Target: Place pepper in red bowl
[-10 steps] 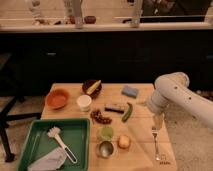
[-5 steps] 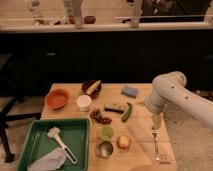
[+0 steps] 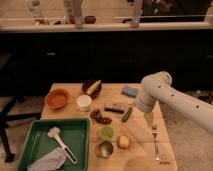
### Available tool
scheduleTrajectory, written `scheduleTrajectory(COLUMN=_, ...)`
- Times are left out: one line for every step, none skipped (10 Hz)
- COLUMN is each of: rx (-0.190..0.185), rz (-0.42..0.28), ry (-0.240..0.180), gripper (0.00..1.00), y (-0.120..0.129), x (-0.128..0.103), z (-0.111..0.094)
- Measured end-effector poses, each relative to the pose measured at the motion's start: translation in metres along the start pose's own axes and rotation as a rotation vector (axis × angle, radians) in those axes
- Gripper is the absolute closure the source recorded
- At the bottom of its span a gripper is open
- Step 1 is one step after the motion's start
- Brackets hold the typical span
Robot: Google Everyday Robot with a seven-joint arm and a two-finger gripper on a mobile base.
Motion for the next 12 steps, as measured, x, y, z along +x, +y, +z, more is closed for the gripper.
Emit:
scheduleTrajectory(rx=-0.001, rz=-0.011, ry=-0.005, gripper=0.07, y=-0.001, x=0.004, z=0.005)
scheduleTrajectory(rx=-0.004, rz=-0.021, ry=-0.009, gripper=0.07, y=-0.003, x=0.007, z=0.012)
scheduleTrajectory(rx=-0.014, rz=-0.026, ry=-0.017, gripper=0.07, y=-0.006, x=0.010, z=0.020)
scheduleTrajectory(rx=-0.022, rz=-0.029, ry=-0.022, gripper=0.07, y=-0.008, x=0.014, z=0.027)
scheduleTrajectory(rx=-0.030, rz=-0.032, ry=-0.026, gripper=0.07, y=-0.009, x=0.016, z=0.031)
scheduleTrajectory(rx=-0.041, rz=-0.037, ry=-0.031, gripper=0.07, y=-0.010, x=0.019, z=0.037)
scheduleTrajectory(rx=-0.048, rz=-0.039, ry=-0.034, gripper=0.07, y=-0.010, x=0.021, z=0.040)
scheduleTrajectory(rx=-0.055, rz=-0.042, ry=-0.038, gripper=0.07, y=-0.011, x=0.024, z=0.044)
scheduleTrajectory(rx=-0.062, rz=-0.041, ry=-0.042, gripper=0.07, y=-0.010, x=0.027, z=0.047)
scheduleTrajectory(rx=-0.070, rz=-0.040, ry=-0.046, gripper=0.07, y=-0.009, x=0.030, z=0.050)
scheduleTrajectory(rx=-0.079, rz=-0.040, ry=-0.050, gripper=0.07, y=-0.006, x=0.033, z=0.053)
scheduleTrajectory(rx=-0.088, rz=-0.044, ry=-0.054, gripper=0.07, y=-0.006, x=0.035, z=0.056)
